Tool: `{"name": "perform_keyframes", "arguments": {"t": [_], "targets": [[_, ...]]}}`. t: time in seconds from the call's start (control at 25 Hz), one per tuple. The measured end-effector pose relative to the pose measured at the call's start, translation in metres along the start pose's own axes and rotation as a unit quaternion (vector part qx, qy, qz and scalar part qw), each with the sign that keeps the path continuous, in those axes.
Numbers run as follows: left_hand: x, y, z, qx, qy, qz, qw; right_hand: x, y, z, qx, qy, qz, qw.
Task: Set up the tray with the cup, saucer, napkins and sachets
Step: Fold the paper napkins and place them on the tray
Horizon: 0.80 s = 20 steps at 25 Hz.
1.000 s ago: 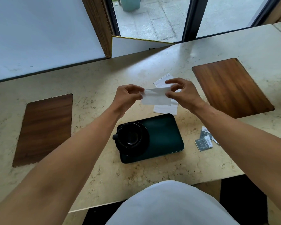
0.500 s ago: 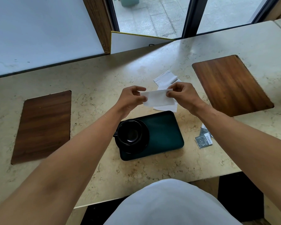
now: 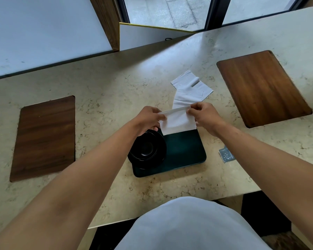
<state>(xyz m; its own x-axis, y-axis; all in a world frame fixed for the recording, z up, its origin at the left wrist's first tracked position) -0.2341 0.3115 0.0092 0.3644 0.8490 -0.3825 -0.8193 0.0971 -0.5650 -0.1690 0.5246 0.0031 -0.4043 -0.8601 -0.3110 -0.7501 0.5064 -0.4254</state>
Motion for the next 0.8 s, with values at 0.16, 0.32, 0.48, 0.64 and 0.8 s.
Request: {"name": "perform_keyframes", "arguments": {"t": [0.16,0.32,0.48,0.64,0.8], "targets": [[0.019,0.011,-0.013,0.018,0.094,-0.007,0.995,0.001,0.009,0.039,0.044,-0.056,0.0,0.997],[0.034,0.02,-0.009,0.1,0.236,-0.017,0.966,0.002,0.018,0.055,0.037,-0.111,0.021,0.993],[0.04,0.029,-0.009,0.137,0.326,-0.022,0.935,0.005,0.02,0.055,-0.011,-0.162,0.031,0.986],[0.043,0.034,-0.01,0.169,0.388,-0.024,0.906,0.005,0.022,0.049,-0.077,-0.24,0.055,0.966],[0.048,0.036,-0.007,0.215,0.434,-0.034,0.874,0.01,0.021,0.043,-0.123,-0.315,0.05,0.94]]}}
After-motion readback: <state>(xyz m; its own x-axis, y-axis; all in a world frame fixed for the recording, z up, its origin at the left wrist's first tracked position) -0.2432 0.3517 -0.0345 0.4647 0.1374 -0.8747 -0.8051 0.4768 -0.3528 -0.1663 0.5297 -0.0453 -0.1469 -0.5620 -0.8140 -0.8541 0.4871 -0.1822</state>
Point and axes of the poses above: each hand's wrist, its own y-axis towards the middle knuckle, its own x-axis out of the palm, z = x × y, the point moved 7 cm from there along y, towards the middle knuckle, and after that the axes turned 15 degrees about z, right-handed, at the moved point
